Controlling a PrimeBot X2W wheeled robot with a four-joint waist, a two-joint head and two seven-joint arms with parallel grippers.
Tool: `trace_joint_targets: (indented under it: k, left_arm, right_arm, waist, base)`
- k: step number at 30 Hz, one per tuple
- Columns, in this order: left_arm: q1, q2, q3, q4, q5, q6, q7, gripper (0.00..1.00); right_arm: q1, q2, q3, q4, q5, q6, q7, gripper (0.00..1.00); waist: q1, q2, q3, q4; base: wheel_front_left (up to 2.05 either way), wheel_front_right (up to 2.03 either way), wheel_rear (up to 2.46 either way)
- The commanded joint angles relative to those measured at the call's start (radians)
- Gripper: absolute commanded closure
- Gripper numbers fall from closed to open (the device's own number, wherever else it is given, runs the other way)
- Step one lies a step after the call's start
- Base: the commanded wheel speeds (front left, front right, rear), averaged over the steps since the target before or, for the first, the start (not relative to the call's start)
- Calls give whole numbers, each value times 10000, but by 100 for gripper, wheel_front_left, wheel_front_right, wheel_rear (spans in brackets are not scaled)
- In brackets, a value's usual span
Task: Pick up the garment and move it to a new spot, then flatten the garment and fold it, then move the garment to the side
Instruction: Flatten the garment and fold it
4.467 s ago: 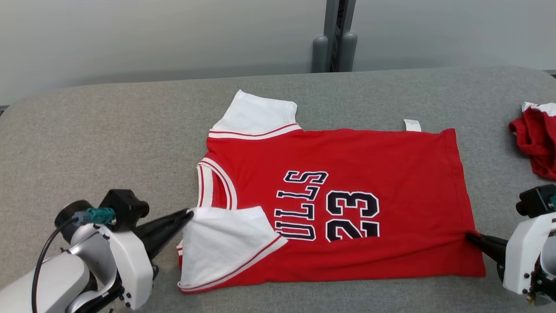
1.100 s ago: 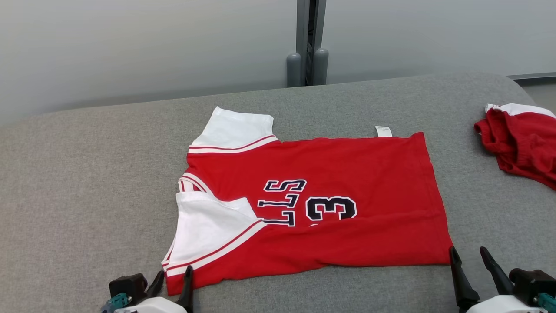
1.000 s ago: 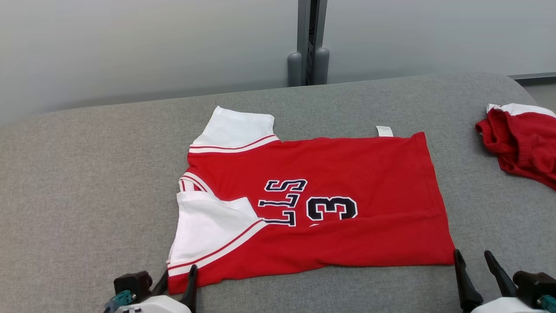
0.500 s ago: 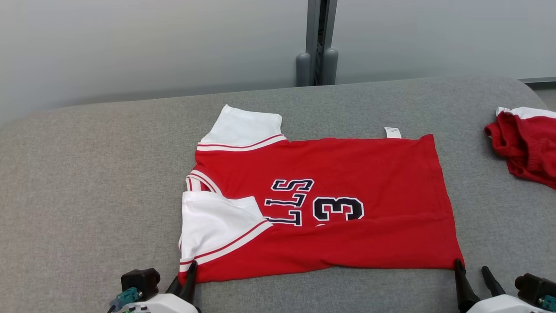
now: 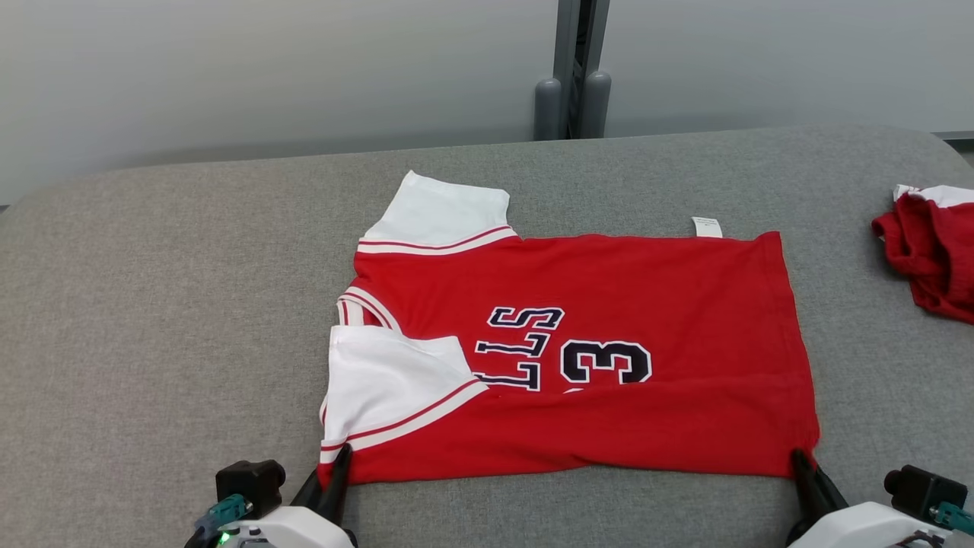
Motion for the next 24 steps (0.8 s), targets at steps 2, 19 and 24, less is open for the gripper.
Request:
trace_joint_targets:
  k: [2,19,24]
  left_arm:
    - [-19,111,-31,-102,84,19,14,100]
    - [515,900,-792,-1337,307,-409,994,100]
    - [991,1530,-814,-2317,263,-353,1667,100]
  right_arm:
    - [-127,-227,171,51,181,1,-164,100]
    - [-59,-1752,1089,-438,695,-1,317,100]
    - [215,-2297,1142,-1000,708,-2,1147,100]
  waist:
    - [0,-1,4,-3]
    - [0,-1,-147,76]
    - [0,-1,-94,-13]
  base:
    - [0,0,0]
    - [0,0,0]
    - [0,0,0]
